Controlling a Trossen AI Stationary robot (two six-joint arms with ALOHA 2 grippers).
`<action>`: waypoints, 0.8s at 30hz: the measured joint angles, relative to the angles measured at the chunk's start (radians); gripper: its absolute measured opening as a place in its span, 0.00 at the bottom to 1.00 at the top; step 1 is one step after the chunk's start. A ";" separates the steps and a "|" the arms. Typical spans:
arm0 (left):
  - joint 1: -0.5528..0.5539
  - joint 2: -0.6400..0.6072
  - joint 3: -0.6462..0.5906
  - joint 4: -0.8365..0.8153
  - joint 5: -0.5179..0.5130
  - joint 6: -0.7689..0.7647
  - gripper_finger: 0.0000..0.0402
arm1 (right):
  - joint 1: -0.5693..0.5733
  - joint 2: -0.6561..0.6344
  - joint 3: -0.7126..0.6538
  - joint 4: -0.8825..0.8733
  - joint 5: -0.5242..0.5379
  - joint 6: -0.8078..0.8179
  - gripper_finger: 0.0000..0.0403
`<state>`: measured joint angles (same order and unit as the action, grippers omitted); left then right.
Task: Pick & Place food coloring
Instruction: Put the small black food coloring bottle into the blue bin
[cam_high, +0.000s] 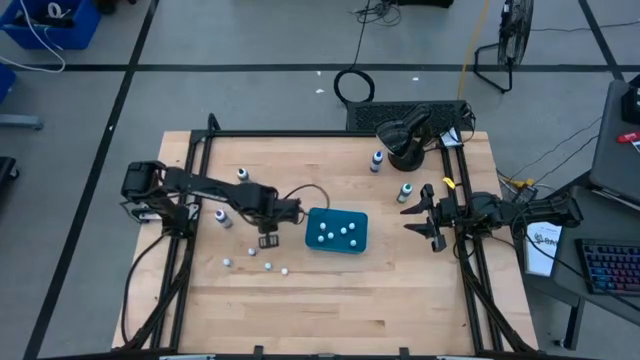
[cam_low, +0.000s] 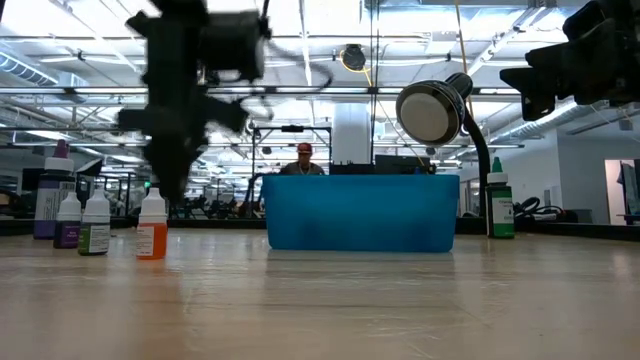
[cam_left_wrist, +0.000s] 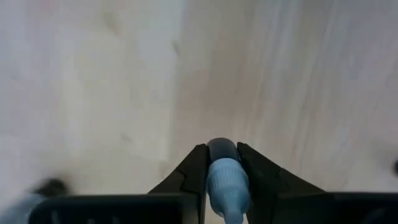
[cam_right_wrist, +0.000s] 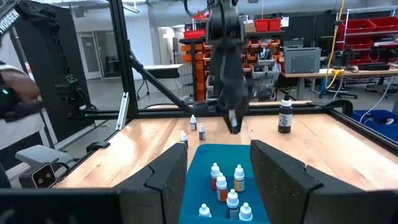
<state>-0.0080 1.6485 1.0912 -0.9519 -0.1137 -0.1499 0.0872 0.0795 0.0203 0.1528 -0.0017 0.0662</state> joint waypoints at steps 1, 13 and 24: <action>0.000 0.000 0.046 -0.024 -0.018 0.014 0.17 | 0.000 0.000 0.000 0.000 0.000 0.000 0.41; 0.001 0.098 0.468 -0.072 -0.080 0.313 0.17 | 0.000 0.000 0.000 0.000 0.000 0.000 0.41; -0.003 0.325 0.537 -0.059 0.043 0.459 0.17 | 0.000 0.000 0.000 0.000 0.000 0.000 0.41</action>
<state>-0.0112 1.9739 1.6279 -1.0107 -0.0704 0.3088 0.0872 0.0797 0.0201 0.1528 -0.0017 0.0664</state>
